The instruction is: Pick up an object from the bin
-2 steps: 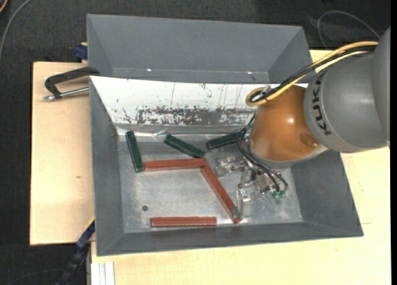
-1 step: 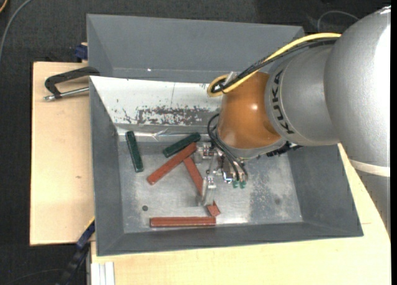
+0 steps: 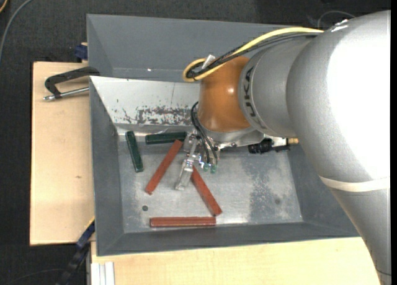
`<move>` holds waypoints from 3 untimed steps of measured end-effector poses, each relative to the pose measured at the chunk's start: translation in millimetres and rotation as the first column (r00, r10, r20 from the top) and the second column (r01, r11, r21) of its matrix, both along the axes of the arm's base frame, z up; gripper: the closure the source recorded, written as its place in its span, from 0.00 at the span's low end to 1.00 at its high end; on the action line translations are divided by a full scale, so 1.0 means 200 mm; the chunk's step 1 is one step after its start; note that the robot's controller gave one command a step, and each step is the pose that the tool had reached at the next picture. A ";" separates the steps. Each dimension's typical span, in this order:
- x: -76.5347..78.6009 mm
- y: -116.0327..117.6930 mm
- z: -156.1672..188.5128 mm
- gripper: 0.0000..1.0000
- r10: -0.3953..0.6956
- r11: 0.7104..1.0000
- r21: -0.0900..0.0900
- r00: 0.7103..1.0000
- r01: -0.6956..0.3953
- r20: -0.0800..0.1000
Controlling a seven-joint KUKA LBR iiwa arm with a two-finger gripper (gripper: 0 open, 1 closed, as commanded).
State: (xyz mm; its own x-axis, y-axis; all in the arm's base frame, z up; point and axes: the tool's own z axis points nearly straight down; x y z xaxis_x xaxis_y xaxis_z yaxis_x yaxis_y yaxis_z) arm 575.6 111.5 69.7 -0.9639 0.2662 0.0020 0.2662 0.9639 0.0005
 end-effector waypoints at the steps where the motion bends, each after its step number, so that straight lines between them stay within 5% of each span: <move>1: 0.05 0.39 0.01 0.00 0.201 0.980 0.003 0.980 -0.201 0.009; 2: 0.06 -0.11 0.29 0.00 0.704 0.710 -0.008 0.710 -0.704 0.009; 3: 0.10 -0.08 0.04 0.00 0.919 0.394 0.000 0.394 -0.919 0.003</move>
Offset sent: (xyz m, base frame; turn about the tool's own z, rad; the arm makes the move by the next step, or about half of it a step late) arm 0.0087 0.0737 0.0003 -0.1982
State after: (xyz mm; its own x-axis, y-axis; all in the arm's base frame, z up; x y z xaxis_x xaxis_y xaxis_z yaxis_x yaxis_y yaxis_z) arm 594.8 95.9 77.7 -0.6244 -0.7811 -0.0008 -0.7811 0.6243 0.0012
